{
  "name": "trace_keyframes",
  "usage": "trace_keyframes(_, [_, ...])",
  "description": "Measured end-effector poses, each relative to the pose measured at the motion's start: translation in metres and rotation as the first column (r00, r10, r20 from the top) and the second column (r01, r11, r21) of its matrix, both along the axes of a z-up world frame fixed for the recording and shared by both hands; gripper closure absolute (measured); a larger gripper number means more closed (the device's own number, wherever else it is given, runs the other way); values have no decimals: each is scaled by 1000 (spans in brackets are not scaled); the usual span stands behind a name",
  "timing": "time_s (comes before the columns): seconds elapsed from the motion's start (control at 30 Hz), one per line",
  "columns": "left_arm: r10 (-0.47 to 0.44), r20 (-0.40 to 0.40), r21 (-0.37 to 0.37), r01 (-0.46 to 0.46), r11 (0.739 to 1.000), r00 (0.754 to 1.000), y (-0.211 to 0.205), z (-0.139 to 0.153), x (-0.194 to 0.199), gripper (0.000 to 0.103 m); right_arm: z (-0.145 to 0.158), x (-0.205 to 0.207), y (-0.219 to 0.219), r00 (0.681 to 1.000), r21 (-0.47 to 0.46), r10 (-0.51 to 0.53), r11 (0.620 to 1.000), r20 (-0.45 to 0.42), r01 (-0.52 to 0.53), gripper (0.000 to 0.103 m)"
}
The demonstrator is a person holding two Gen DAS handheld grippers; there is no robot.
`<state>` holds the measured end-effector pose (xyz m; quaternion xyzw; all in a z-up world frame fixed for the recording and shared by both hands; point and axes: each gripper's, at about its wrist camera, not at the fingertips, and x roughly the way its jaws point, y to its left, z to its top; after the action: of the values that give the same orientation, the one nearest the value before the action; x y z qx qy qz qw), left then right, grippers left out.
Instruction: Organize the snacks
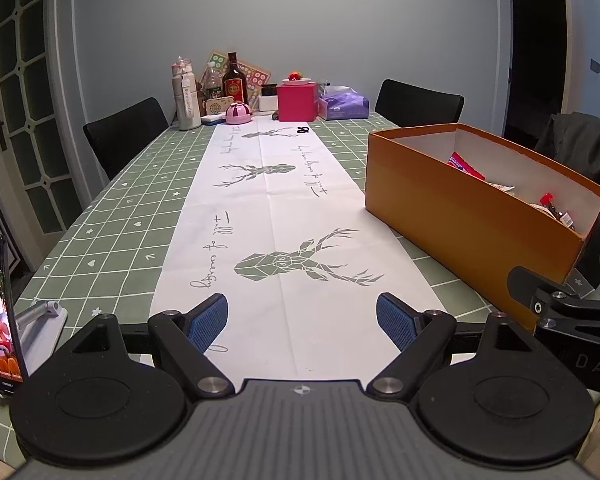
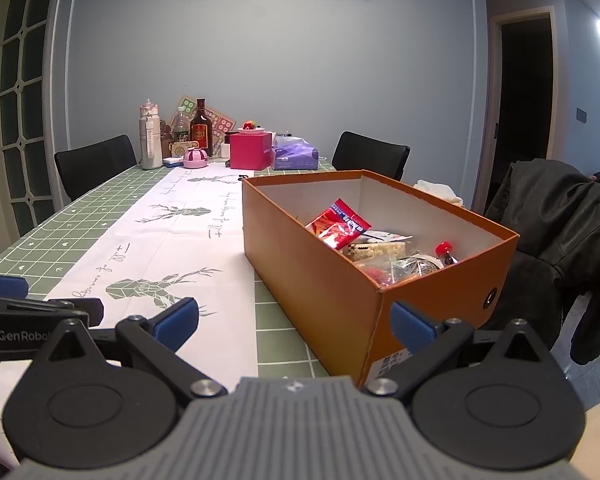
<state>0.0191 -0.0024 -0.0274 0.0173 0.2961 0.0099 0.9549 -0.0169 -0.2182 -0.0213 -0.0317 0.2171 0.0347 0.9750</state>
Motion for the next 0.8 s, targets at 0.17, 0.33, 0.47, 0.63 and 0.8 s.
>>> trace_keyframes(0.17, [-4, -6, -3, 4, 1000, 1000, 0, 0, 1, 4, -1, 0, 0, 1000, 0, 2, 1000, -2, -2, 4])
trace_keyframes(0.33, [-8, -4, 0, 8, 1000, 1000, -1, 0, 1, 4, -3, 0, 0, 1000, -1, 8, 1000, -11, -8, 4])
trace_keyframes(0.47, [-7, -5, -2, 7, 1000, 1000, -1, 0, 1, 4, -3, 2, 0, 1000, 0, 9, 1000, -16, -9, 4])
trace_keyframes(0.63, [-10, -8, -4, 10, 1000, 1000, -2, 0, 1, 4, -4, 2, 0, 1000, -1, 11, 1000, -18, -11, 4])
trace_keyframes(0.8, [-14, -8, -9, 14, 1000, 1000, -2, 0, 0, 4, -6, 2, 0, 1000, -1, 14, 1000, -24, -14, 4])
